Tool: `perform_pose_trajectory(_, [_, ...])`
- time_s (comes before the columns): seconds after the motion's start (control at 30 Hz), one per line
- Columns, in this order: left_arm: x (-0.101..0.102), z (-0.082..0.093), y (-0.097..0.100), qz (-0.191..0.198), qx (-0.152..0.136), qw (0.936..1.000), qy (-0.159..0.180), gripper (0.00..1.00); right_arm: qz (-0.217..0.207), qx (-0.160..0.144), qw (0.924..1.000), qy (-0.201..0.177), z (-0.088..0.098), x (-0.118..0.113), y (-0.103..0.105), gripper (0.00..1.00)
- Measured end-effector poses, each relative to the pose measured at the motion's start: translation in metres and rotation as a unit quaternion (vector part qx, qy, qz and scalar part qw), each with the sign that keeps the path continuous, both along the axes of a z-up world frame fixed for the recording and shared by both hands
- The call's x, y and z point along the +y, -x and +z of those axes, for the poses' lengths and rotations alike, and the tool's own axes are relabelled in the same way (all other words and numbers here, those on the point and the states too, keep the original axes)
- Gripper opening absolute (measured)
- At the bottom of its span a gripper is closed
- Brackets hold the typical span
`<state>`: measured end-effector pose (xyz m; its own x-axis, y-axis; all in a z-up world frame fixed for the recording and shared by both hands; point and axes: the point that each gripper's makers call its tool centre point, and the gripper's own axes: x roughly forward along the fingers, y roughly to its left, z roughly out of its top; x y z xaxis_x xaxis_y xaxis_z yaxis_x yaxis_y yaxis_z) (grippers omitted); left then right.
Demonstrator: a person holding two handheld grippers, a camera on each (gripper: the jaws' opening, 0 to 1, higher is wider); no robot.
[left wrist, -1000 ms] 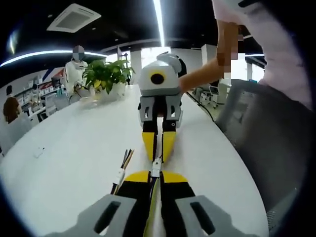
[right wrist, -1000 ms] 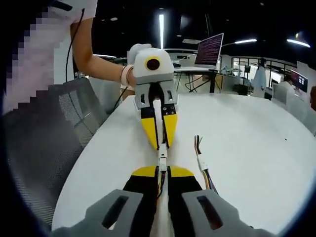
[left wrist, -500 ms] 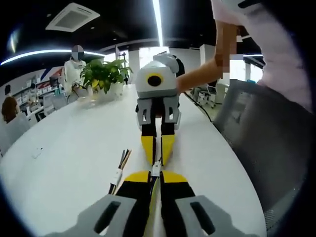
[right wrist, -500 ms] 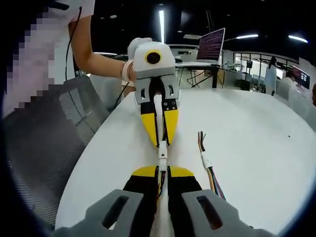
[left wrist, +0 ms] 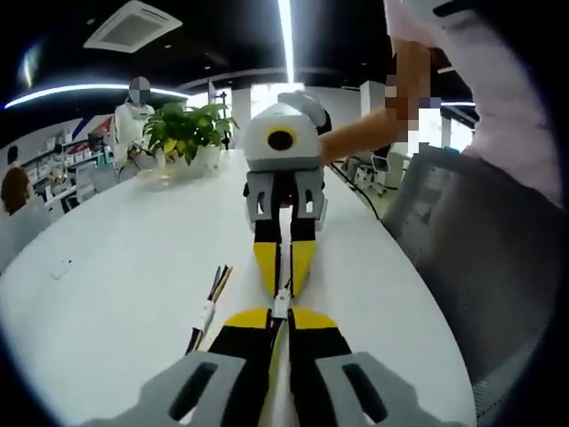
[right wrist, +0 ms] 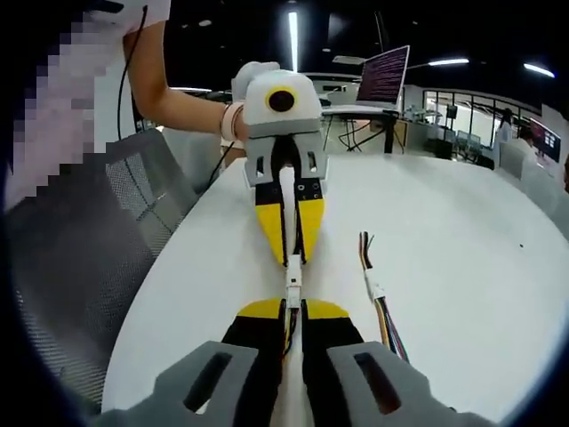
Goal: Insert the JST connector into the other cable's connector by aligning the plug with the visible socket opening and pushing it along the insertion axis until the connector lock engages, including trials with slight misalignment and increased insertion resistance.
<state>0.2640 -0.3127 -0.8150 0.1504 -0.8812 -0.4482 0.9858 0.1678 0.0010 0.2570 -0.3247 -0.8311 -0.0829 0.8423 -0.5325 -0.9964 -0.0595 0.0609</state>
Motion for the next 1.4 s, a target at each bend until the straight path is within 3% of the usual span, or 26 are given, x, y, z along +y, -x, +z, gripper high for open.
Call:
perform_pose_trajectory(0.43, [-0.003, 0.0, 0.006, 0.012, 0.025, 0.9996, -0.005, 0.01, 0.005, -0.007, 0.9998, 0.019, -0.003, 0.001, 0.004, 0.03])
perform_pose_trajectory(0.5, [-0.006, 0.001, 0.009, 0.01, 0.037, 0.9993, 0.003, 0.01, 0.001, 0.012, 0.9999, -0.008, 0.006, 0.008, 0.007, 0.03])
perform_pose_trajectory(0.57, [-0.007, -0.003, 0.008, 0.003, 0.016, 0.9998, -0.01, 0.0, 0.017, -0.026, 0.9994, 0.017, 0.001, 0.006, 0.003, 0.03])
perform_pose_trajectory(0.63, [-0.007, -0.004, 0.009, 0.005, 0.027, 0.9996, -0.009, 0.0, 0.01, -0.009, 0.9998, 0.017, -0.001, 0.006, 0.007, 0.03])
perform_pose_trajectory(0.73, [-0.006, -0.003, 0.009, 0.007, 0.026, 0.9996, -0.007, 0.0, 0.009, -0.009, 0.9998, 0.014, -0.001, 0.005, 0.006, 0.03])
perform_pose_trajectory(0.9, [-0.005, 0.002, 0.007, 0.005, 0.014, 0.9999, 0.004, 0.0, 0.007, -0.016, 0.9998, 0.004, 0.004, 0.005, 0.002, 0.03])
perform_pose_trajectory(1.17, [-0.004, 0.009, 0.004, 0.018, 0.022, 0.9991, 0.03, 0.0, -0.004, -0.008, 0.9997, -0.022, 0.012, 0.004, -0.002, 0.02])
perform_pose_trajectory(1.4, [-0.003, 0.011, 0.004, 0.018, 0.023, 0.9987, 0.042, 0.0, -0.021, 0.02, 0.9975, -0.065, 0.015, 0.004, -0.003, 0.02])
